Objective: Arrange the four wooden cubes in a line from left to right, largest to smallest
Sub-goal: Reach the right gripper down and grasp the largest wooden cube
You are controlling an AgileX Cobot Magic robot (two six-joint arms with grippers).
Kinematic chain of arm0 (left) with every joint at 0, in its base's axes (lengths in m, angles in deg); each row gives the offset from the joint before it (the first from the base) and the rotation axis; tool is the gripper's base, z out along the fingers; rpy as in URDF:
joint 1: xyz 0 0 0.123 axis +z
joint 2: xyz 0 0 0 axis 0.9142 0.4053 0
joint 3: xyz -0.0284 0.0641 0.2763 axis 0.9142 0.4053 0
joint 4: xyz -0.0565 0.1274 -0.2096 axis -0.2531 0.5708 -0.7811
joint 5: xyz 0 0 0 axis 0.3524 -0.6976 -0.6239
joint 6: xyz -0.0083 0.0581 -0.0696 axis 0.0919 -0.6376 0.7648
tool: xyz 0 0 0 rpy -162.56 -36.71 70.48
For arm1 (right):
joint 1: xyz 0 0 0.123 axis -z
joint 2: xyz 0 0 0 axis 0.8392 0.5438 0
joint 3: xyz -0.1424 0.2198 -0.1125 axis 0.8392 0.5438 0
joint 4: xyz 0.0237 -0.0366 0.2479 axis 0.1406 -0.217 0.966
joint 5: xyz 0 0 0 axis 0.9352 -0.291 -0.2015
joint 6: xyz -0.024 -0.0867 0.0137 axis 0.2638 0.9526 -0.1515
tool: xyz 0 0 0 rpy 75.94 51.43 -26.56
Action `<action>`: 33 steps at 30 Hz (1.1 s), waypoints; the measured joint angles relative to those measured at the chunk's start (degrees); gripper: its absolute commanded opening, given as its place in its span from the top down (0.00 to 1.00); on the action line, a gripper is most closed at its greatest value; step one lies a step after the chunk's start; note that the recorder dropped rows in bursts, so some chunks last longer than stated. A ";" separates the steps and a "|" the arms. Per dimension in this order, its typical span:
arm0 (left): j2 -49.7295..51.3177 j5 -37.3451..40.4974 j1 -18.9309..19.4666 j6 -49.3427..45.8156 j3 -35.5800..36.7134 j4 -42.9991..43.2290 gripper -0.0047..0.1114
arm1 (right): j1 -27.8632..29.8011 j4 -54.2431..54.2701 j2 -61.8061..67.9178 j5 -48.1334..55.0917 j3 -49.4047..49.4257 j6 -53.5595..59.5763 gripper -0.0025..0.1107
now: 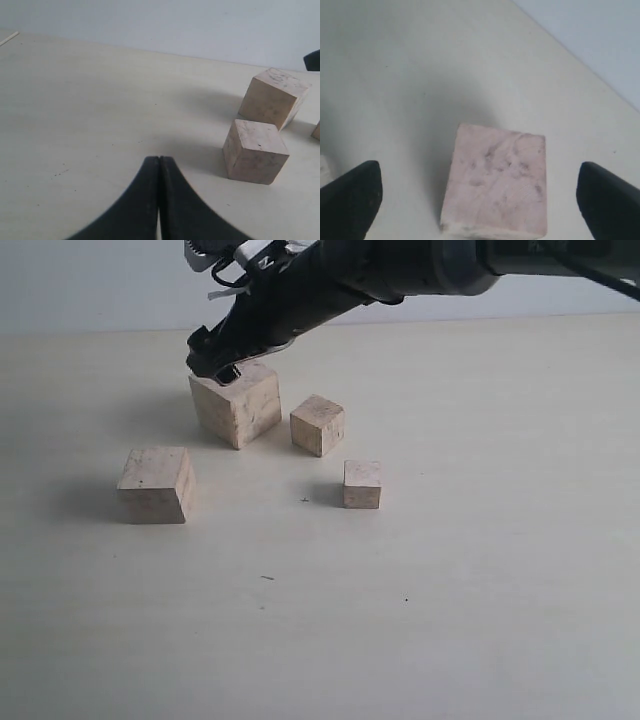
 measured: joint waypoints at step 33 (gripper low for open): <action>0.00 0.00 0.00 0.00 0.00 0.00 0.96 | 0.82 0.24 14.19 -3.25 -8.62 0.62 0.22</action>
